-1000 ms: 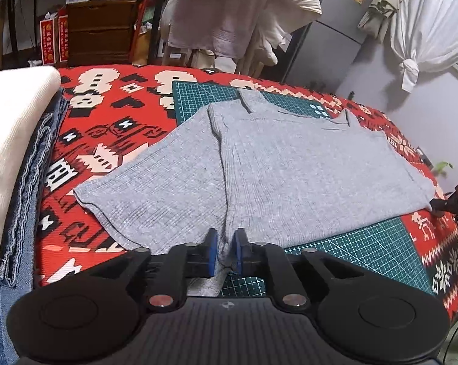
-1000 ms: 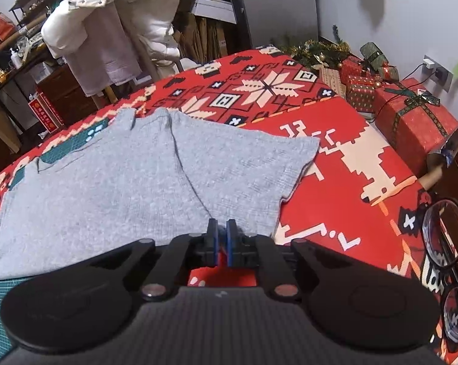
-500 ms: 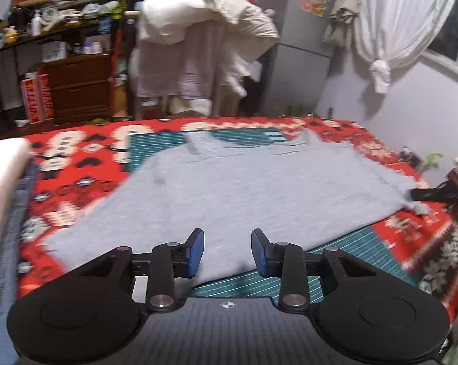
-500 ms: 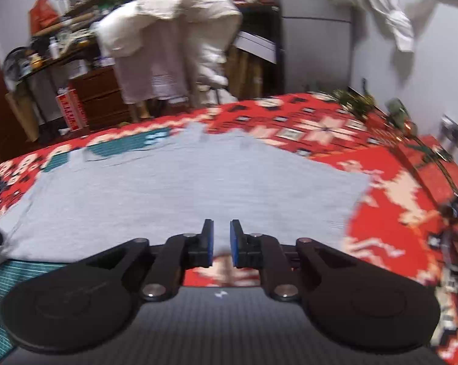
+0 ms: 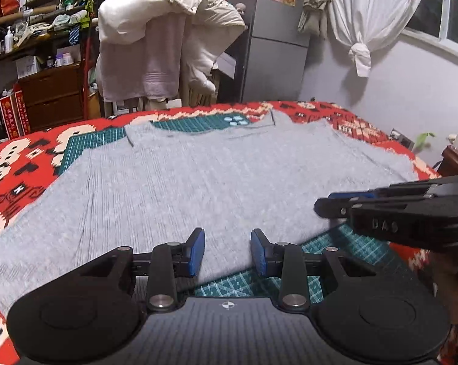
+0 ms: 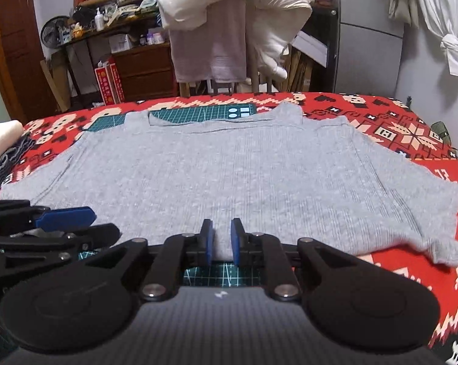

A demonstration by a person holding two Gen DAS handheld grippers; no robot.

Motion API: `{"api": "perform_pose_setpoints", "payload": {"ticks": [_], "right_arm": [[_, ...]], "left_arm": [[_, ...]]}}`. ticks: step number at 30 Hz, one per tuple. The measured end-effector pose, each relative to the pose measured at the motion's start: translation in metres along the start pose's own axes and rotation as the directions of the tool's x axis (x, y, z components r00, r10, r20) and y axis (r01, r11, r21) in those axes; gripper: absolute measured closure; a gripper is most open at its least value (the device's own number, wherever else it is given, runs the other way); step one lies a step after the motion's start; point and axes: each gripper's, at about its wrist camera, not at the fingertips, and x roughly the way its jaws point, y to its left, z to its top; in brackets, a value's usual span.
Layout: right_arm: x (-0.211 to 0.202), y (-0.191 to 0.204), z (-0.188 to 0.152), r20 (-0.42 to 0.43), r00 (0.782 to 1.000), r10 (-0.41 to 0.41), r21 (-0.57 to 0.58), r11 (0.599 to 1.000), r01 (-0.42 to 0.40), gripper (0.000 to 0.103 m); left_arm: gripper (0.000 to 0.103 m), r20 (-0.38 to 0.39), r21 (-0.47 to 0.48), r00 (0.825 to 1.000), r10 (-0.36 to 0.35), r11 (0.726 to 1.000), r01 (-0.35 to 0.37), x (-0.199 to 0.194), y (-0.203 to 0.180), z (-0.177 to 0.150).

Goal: Fold clothes

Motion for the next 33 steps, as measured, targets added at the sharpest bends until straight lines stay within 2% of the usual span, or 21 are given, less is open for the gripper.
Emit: {"api": "perform_pose_setpoints", "payload": {"ticks": [5, 14, 18, 33], "right_arm": [[-0.004, 0.004, -0.008, 0.018, 1.0, -0.004, -0.054, 0.999, 0.005, 0.075], [-0.008, 0.009, -0.019, 0.066, 0.998, -0.023, -0.081, 0.996, 0.029, 0.069], [-0.007, 0.007, -0.02, 0.066, 0.998, -0.013, -0.075, 0.997, 0.018, 0.061], [-0.007, 0.006, -0.019, 0.067, 0.998, -0.014, -0.075, 0.997, 0.019, 0.06]], "left_arm": [[0.067, 0.026, 0.029, 1.0, 0.013, 0.999, -0.014, -0.001, -0.006, -0.006], [0.059, 0.025, 0.044, 1.0, 0.012, 0.999, -0.013, 0.001, -0.009, -0.007], [0.047, 0.02, 0.053, 1.0, -0.008, 0.999, 0.006, 0.003, -0.01, -0.007], [0.046, 0.017, 0.058, 1.0, -0.013, 0.998, 0.012, 0.004, -0.011, -0.007]]}}
